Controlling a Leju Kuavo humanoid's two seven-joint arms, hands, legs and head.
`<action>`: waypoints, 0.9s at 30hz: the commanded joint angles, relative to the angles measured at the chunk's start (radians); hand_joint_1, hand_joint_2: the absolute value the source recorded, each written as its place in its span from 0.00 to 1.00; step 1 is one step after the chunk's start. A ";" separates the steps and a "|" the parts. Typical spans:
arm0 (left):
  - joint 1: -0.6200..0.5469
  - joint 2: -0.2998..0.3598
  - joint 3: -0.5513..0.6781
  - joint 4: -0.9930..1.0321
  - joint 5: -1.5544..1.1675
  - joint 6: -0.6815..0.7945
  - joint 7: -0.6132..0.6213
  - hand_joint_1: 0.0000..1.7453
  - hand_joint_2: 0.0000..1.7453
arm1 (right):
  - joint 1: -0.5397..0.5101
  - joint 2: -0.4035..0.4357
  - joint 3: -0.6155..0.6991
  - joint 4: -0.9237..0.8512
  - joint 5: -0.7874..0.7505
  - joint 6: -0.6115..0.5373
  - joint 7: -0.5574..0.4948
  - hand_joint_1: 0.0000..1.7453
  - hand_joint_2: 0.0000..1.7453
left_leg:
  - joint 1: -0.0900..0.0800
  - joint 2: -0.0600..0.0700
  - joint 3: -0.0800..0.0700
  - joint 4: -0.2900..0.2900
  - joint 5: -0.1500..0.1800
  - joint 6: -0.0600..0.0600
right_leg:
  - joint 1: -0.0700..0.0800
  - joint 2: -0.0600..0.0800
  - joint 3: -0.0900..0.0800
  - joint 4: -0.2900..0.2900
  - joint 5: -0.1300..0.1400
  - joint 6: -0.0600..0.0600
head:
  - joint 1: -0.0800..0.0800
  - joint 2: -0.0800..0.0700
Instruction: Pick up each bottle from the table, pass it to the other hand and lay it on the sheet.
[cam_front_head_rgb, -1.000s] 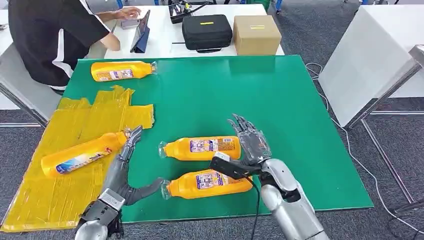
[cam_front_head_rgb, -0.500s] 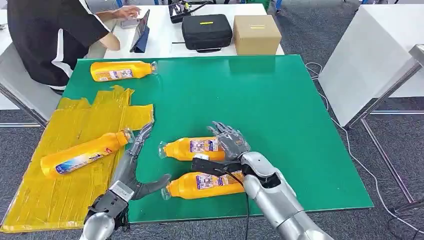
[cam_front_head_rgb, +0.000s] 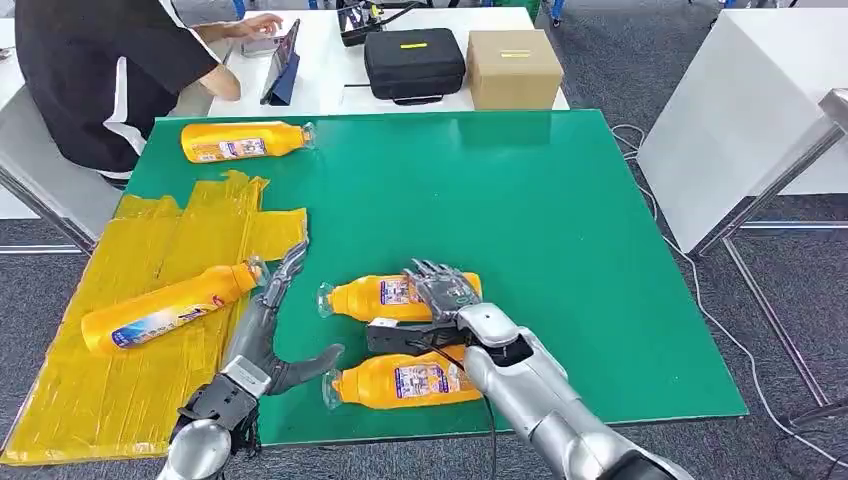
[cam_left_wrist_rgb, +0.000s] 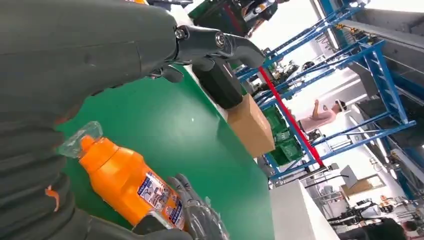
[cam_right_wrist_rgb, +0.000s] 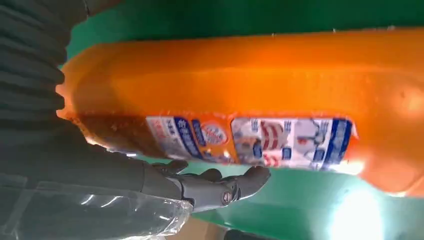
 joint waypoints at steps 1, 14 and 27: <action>-0.030 -0.007 0.007 0.066 -0.001 -0.011 0.017 0.00 1.00 | -0.093 0.011 0.032 0.207 0.140 -0.056 0.119 0.00 1.00 | 0.000 0.002 0.003 -0.001 0.000 -0.002 | 0.000 0.001 0.002 -0.001 0.000 -0.001 | 0.000 0.000; -0.067 -0.030 0.009 0.154 -0.003 -0.024 0.023 0.00 1.00 | -0.126 -0.010 -0.071 0.341 0.288 -0.103 0.249 0.00 1.00 | 0.000 -0.001 0.005 -0.001 0.000 -0.002 | 0.000 -0.002 0.005 -0.002 0.000 0.000 | 0.000 0.000; -0.067 -0.032 0.010 0.159 -0.003 -0.024 0.023 0.00 1.00 | -0.125 -0.009 -0.077 0.345 0.294 -0.103 0.254 0.00 1.00 | 0.000 -0.001 0.010 -0.001 0.001 -0.003 | 0.000 -0.002 0.010 -0.002 0.000 -0.001 | 0.000 0.000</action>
